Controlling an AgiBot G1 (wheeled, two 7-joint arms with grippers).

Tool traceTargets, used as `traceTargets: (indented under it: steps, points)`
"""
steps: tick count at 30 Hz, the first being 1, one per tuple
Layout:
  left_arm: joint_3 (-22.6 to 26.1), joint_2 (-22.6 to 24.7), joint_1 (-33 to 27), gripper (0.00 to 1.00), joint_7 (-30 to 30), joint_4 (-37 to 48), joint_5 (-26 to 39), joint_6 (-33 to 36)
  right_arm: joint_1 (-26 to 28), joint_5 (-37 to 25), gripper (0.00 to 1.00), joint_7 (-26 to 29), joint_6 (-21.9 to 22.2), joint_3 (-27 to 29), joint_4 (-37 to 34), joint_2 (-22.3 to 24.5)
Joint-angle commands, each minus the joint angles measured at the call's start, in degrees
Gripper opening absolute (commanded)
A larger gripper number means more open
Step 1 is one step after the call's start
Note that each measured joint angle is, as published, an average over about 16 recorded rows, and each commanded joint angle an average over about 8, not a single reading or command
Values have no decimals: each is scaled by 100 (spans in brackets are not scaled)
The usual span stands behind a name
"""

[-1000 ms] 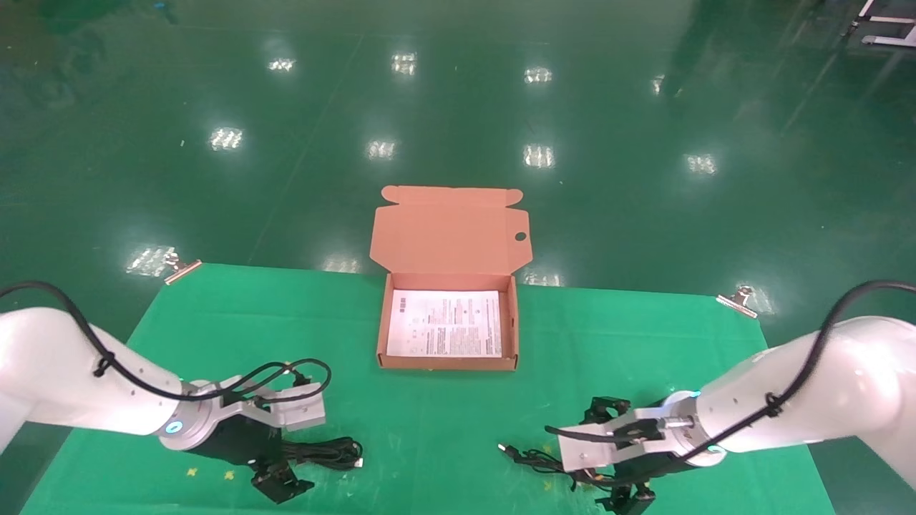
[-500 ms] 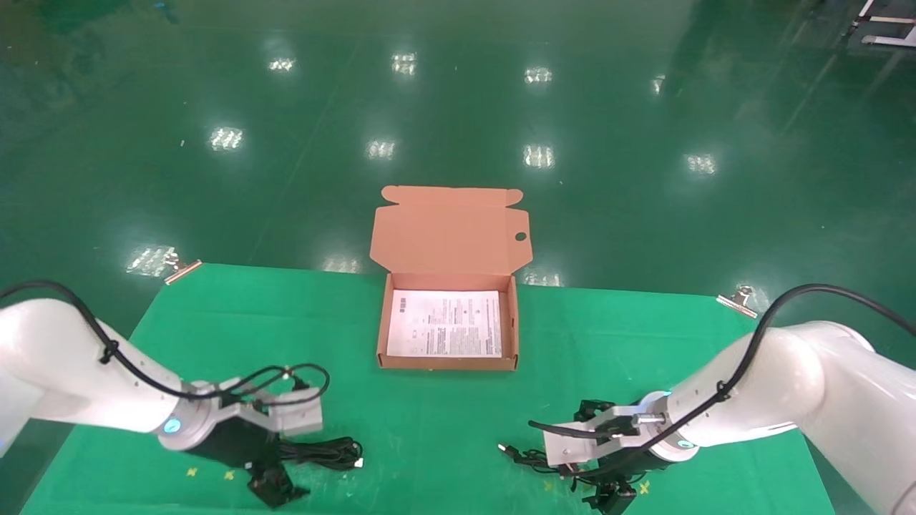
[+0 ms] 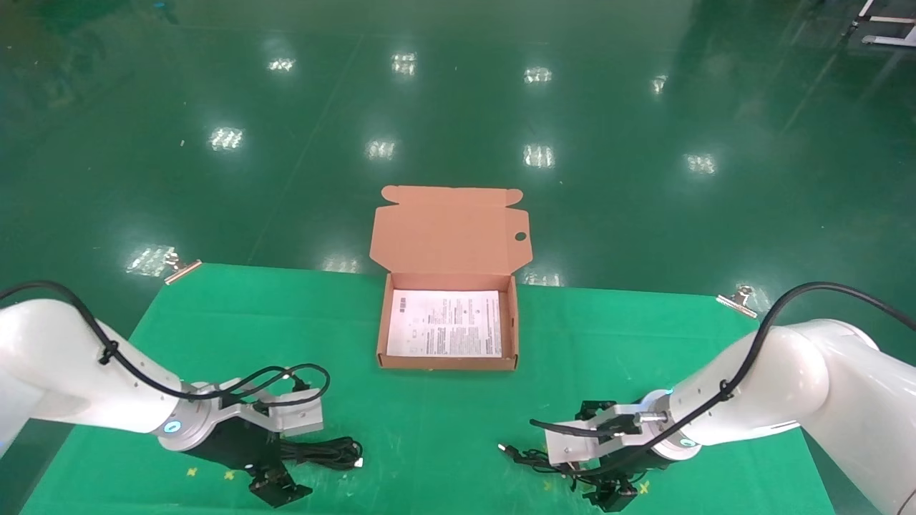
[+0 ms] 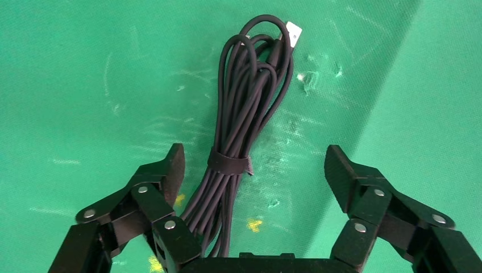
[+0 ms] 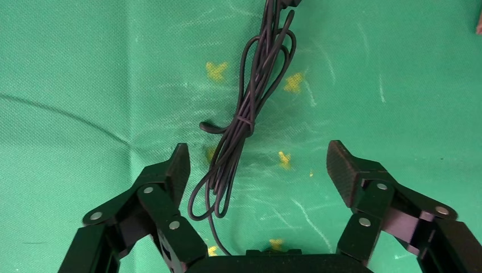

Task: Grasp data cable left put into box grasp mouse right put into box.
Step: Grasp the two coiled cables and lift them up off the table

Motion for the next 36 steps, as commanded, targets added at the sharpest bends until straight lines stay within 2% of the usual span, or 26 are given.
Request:
traceTargets:
  steps: [1, 36]
  points:
    - [0, -5, 0, 0, -9, -15, 2, -4, 0, 0, 0, 4, -5, 1, 17, 8]
    - [-9, -25, 6, 0, -42, -82, 14, -33, 3, 10, 0, 24, -21, 11, 94, 44]
